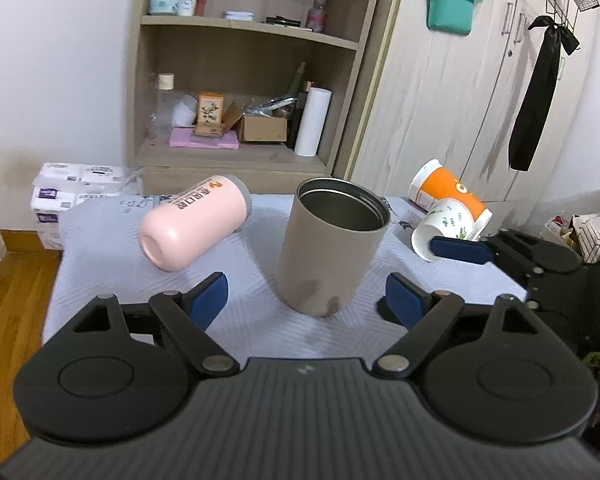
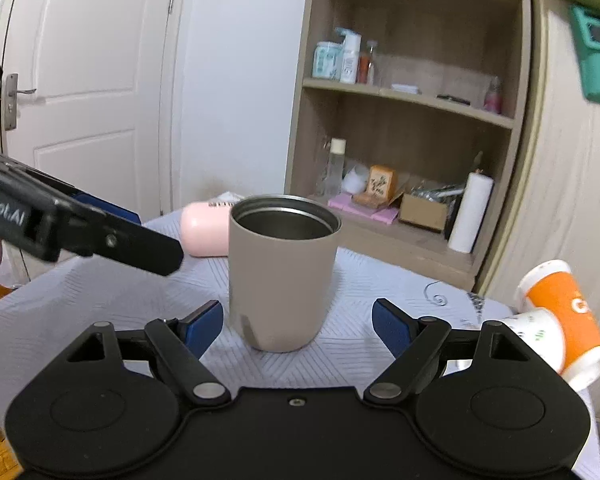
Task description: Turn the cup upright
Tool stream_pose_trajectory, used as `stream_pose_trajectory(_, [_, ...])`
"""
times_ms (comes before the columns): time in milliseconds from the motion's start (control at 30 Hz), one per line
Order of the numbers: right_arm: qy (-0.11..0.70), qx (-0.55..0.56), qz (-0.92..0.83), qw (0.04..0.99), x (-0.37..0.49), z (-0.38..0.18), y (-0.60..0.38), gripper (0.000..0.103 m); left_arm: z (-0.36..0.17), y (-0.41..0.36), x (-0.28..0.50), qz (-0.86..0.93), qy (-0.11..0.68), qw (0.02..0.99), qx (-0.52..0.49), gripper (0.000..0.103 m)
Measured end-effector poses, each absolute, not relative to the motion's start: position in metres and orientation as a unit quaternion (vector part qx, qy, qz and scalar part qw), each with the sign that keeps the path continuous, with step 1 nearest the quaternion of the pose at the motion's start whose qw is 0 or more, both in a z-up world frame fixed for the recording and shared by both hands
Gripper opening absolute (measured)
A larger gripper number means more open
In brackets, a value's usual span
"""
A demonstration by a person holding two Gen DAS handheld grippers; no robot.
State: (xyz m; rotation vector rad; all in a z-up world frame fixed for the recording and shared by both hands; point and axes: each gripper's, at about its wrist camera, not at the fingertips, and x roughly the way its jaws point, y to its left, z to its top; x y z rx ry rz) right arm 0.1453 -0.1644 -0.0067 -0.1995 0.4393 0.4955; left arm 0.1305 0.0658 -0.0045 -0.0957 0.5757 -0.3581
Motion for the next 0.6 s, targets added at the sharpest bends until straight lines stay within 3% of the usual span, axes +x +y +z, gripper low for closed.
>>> stream_pose_trajectory(600, [0.146,-0.046,0.176,0.972,0.053,0.054,-0.192,0.086,0.027,0.06,0.051,-0.115,0.241,0.963,-0.046,0.086])
